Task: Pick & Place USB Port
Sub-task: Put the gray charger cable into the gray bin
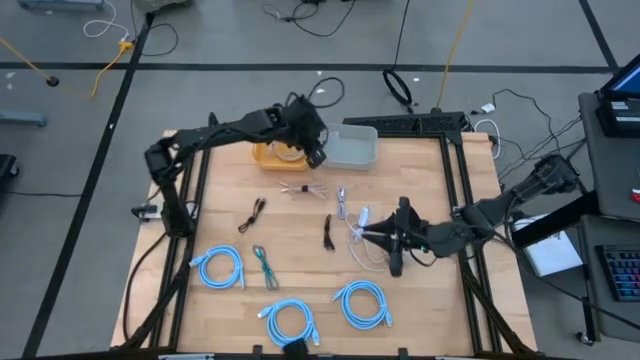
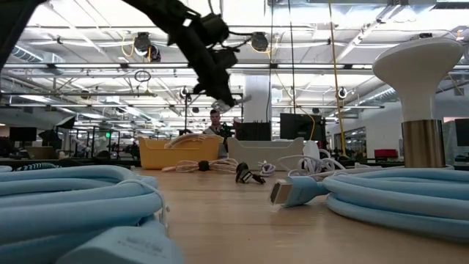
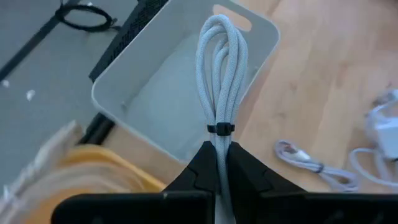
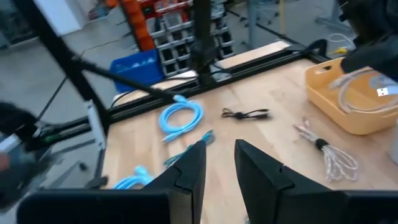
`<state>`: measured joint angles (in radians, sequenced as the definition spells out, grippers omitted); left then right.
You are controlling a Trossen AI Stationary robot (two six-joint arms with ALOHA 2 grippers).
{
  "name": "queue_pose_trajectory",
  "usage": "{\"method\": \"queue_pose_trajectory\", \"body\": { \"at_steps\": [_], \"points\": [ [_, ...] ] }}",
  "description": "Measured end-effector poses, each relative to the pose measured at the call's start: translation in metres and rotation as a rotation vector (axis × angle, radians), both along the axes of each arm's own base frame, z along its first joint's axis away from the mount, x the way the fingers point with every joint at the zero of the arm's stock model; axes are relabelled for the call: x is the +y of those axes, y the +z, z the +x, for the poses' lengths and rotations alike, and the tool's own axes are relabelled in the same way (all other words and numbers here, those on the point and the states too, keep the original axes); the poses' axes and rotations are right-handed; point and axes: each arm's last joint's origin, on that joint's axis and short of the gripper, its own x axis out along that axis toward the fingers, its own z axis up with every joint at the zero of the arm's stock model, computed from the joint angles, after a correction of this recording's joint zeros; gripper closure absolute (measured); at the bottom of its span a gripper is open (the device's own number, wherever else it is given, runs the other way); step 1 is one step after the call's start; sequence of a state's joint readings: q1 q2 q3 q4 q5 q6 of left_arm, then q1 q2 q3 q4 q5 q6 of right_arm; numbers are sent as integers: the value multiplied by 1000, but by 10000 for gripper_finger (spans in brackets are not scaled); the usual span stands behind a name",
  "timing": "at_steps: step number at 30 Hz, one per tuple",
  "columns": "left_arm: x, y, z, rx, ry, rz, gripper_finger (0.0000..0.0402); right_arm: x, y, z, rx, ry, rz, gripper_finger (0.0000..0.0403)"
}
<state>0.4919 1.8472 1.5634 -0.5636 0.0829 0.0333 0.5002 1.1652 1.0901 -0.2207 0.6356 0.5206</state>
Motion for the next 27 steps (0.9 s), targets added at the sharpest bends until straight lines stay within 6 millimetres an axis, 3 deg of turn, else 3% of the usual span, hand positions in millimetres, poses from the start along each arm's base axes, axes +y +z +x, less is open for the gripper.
{"method": "queue_pose_trajectory", "body": {
  "at_steps": [6, 11, 22, 27],
  "points": [
    [-7, 12, 50, 98, -234, 175, 387, -18, 0, 8, -5, -80, 40, 326],
    [-3, 6, 77, 182, -337, 230, 387, -30, 1, 13, -8, -74, 66, 326],
    [37, -35, 80, 213, -335, 176, 387, -35, 1, 15, -2, -61, 61, 326],
    [39, -38, 81, 195, -343, 172, 387, -38, 0, 16, 8, -72, 53, 326]
  ]
}}
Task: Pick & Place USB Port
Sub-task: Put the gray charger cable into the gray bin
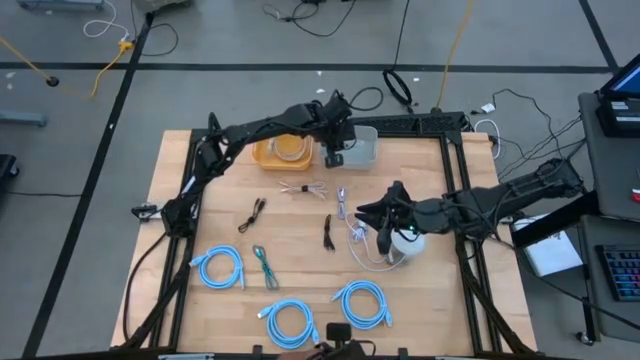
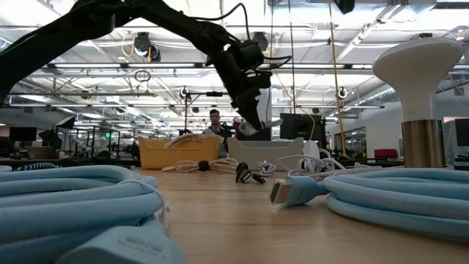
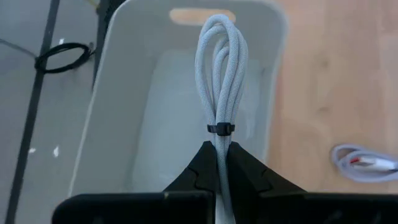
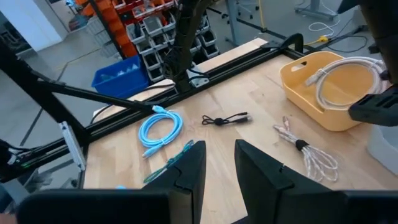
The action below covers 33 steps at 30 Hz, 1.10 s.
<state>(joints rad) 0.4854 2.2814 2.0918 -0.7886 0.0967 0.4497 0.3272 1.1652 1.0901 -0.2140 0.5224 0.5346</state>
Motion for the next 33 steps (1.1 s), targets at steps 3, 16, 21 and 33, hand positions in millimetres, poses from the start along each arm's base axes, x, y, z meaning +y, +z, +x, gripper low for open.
{"method": "queue_pose_trajectory", "body": {
  "at_steps": [3, 16, 21, 33],
  "points": [
    [-4, 1, 4, -30, -15, -3, 387, 0, 0, 0, 2, 2, -6, 326],
    [-15, -20, 18, 27, -29, 77, 387, 0, 0, 0, 0, 7, -16, 326],
    [-12, -30, 19, 61, -6, 105, 387, 1, 1, 0, -5, 7, -9, 326],
    [-7, -31, 20, 91, 91, 208, 275, 1, 1, 0, -3, 11, -13, 326]
  ]
}}
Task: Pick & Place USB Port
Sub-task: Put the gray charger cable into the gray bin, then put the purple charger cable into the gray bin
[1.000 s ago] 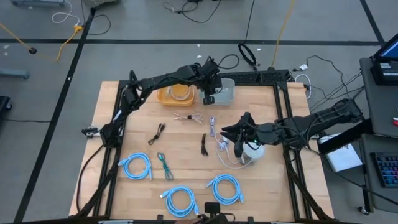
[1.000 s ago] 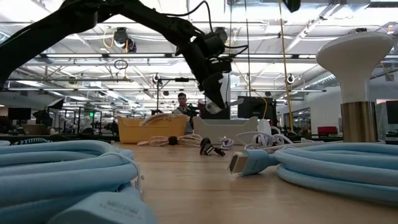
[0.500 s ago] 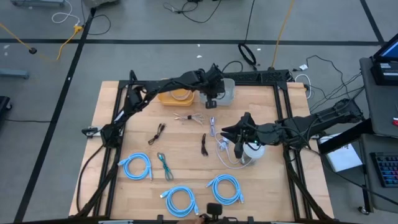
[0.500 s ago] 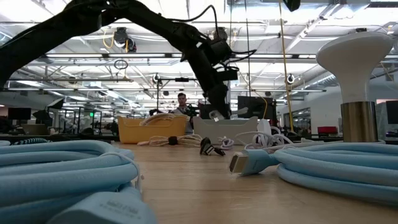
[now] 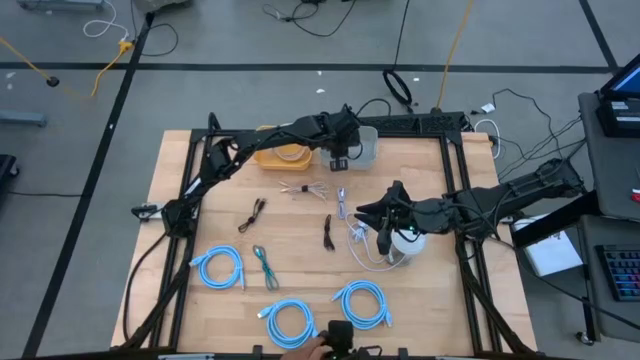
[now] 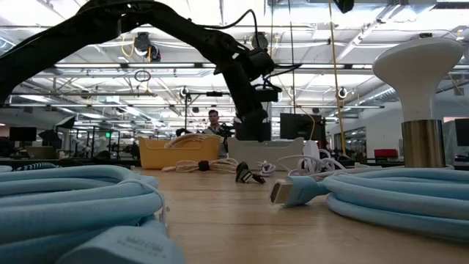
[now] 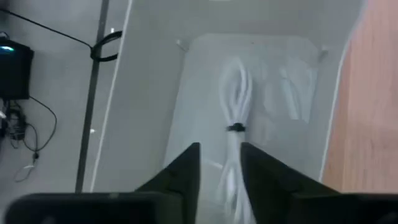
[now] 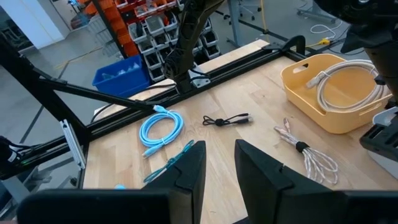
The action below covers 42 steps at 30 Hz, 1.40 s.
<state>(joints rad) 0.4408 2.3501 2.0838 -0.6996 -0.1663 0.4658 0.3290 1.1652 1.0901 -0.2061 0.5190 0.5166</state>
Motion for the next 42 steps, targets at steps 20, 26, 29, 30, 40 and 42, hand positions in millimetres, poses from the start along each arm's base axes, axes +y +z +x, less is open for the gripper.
{"method": "queue_pose_trajectory", "body": {
  "at_steps": [20, 26, 29, 30, 40, 42],
  "points": [
    [-76, 180, -90, -230, 106, -127, 248, -28, -31, -1, 221, -131, -18, 326],
    [-121, 205, -132, -183, 128, -288, 277, -58, -89, 20, 366, -114, 152, 317],
    [-147, 209, -149, -158, 139, -258, 289, -72, -118, 35, 438, -82, 244, 296],
    [-155, 208, -153, -155, 148, -245, 293, -76, -124, 39, 452, -79, 259, 288],
    [-218, 164, -188, -143, 262, -321, 309, -101, -136, 54, 427, -58, 305, 236],
    [-228, 150, -193, -137, 276, -341, 309, -105, -140, 57, 425, -63, 295, 234]
  ]
}}
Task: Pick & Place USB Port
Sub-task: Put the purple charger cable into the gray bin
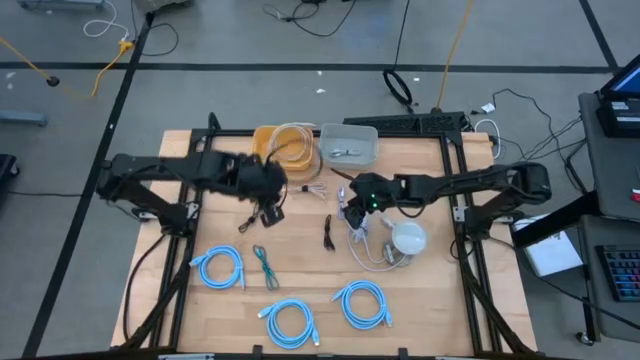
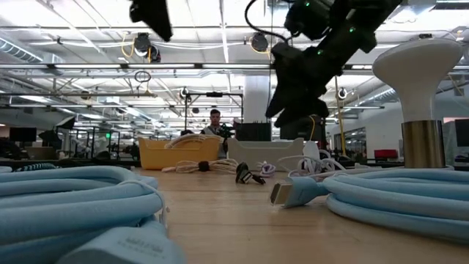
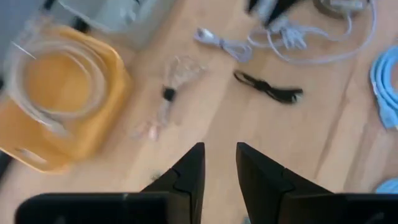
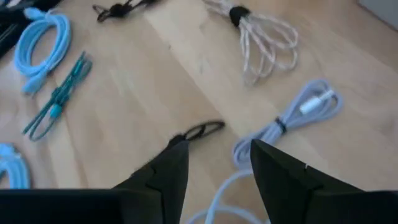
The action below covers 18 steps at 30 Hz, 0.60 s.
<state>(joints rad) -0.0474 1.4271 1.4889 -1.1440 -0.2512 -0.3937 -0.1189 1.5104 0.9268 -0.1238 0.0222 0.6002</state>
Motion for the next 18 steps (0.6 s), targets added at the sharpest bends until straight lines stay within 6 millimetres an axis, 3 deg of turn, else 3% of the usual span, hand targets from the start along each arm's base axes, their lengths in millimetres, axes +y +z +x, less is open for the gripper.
{"method": "queue_pose_trajectory", "body": {
  "at_steps": [6, 14, 18],
  "points": [
    [-24, -30, -4, -6, 21, -30, 309, -9, -15, 7, 25, 43, 7, 234],
    [-37, -30, 4, -125, 3, -41, 309, -20, -45, 22, 163, 49, 37, 242],
    [-41, -30, 4, -133, 4, -39, 309, -22, -49, 34, 182, 60, 32, 242]
  ]
}}
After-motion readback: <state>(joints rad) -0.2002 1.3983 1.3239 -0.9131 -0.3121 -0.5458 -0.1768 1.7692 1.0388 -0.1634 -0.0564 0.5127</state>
